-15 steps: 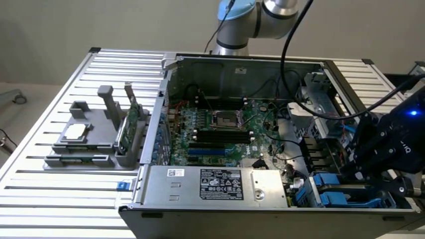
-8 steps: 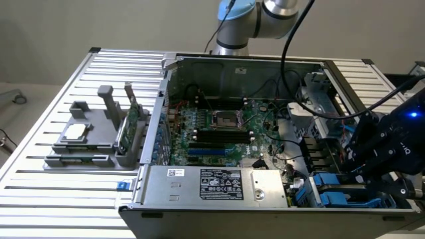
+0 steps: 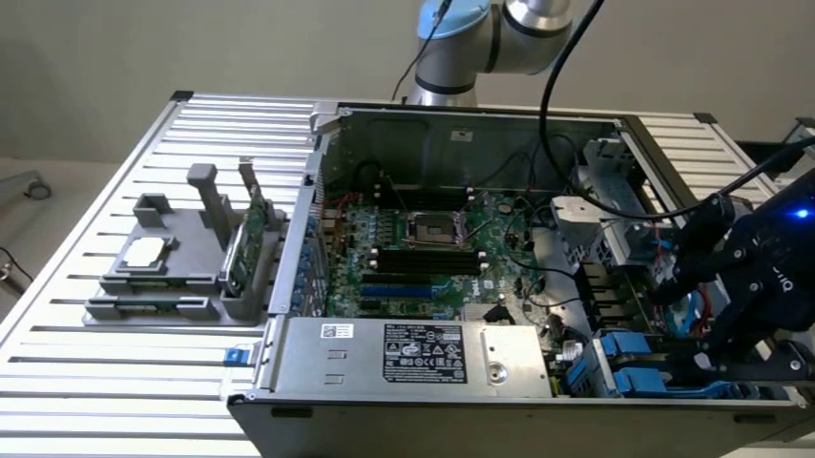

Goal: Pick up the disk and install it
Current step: 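Insert the second disk wire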

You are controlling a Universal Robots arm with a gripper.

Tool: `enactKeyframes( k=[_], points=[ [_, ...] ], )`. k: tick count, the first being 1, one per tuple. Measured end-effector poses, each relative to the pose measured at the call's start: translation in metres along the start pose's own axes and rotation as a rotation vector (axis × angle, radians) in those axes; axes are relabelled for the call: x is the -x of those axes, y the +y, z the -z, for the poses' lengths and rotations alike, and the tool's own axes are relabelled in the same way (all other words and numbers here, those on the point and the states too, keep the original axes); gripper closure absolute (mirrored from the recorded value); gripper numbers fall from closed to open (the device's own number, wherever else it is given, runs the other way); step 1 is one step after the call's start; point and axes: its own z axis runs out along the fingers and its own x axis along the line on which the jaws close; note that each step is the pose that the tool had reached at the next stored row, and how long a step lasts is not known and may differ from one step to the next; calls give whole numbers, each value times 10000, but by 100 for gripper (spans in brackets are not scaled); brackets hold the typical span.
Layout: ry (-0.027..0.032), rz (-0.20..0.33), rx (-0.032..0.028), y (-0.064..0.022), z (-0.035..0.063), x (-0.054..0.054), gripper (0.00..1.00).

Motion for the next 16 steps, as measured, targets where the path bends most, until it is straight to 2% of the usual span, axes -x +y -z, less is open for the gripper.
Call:
enactKeyframes(
  k=[2,3,4,10,11,13,14,16],
  points=[
    [15,2,-10,-21,7,1,41],
    [20,3,-13,-40,7,3,35],
    [24,2,-14,-69,7,6,35],
    [39,2,-23,-315,-17,26,35],
    [39,3,-25,-358,-21,28,37],
    [44,3,-33,-439,-26,33,50],
    [50,3,-38,-478,-29,36,50],
    [56,2,-50,-539,-18,38,62]
  ],
)
